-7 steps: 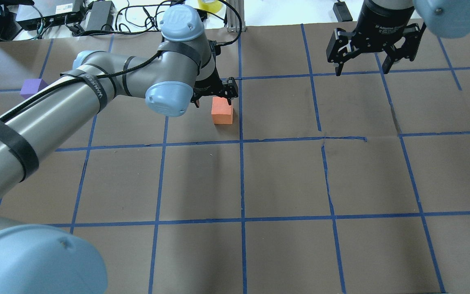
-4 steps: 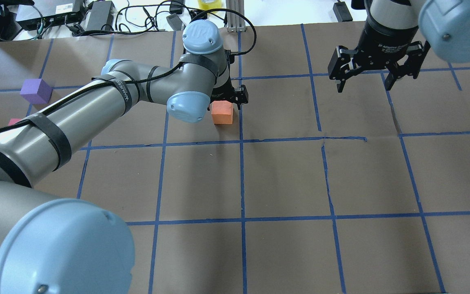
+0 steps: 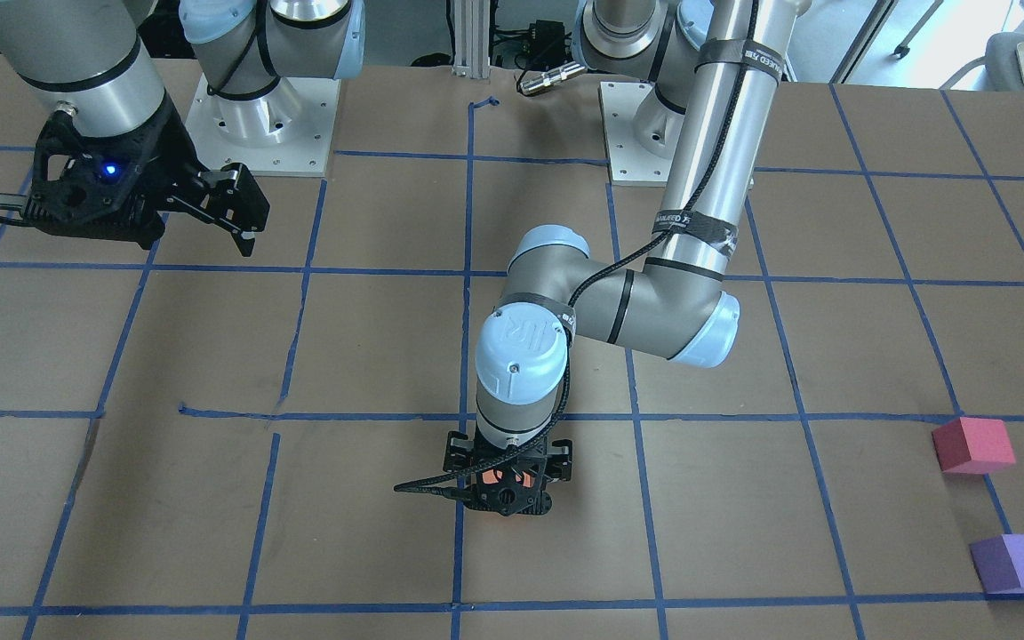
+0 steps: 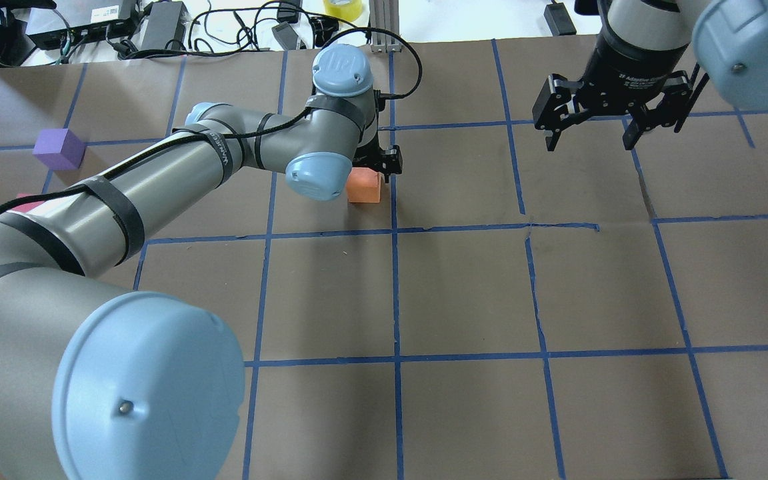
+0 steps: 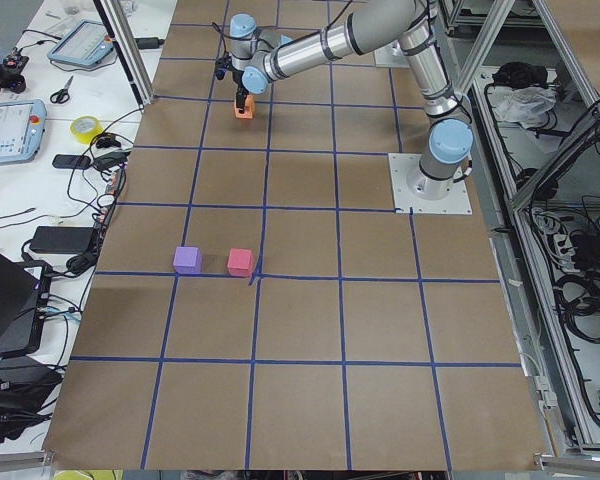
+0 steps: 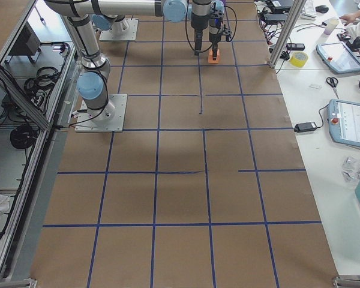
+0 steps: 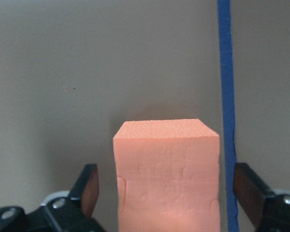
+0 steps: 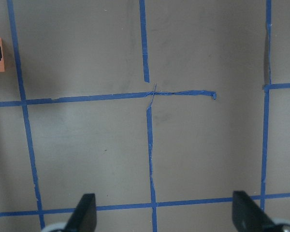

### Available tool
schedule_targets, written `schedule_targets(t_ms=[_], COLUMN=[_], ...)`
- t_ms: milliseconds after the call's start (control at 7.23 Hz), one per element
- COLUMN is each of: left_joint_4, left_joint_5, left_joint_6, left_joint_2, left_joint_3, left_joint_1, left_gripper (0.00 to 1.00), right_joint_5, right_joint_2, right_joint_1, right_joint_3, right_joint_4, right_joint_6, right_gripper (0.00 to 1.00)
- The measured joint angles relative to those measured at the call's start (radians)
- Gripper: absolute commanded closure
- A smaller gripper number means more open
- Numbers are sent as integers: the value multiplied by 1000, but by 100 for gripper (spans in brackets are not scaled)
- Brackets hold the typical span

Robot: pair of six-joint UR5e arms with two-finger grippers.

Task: Arrange blocks in a line
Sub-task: 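Reach the left gripper to the orange cube and grasp it, then carry the orange cube with the left gripper toward the purple cube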

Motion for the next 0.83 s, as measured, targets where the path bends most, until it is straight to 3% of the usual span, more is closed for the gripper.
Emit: schedule_targets(t_ms=[138, 277, 830], left_joint_4=[0, 0, -5], left_joint_5=[0, -2, 19], left_joint_6=[-4, -9, -14], left_joint_2=[-3, -2, 55], left_joint_3=[1, 2, 4], left_joint_1=[0, 0, 39], left_gripper=[85, 100, 100], right_joint_5=[0, -1, -16], right_joint_2=[0, 1, -3], right_joint_1=[0, 0, 3], right_joint_3=[1, 1, 2], right_joint_4=[-1, -2, -4], right_joint_6=[0, 0, -19], right_gripper=[0, 0, 0])
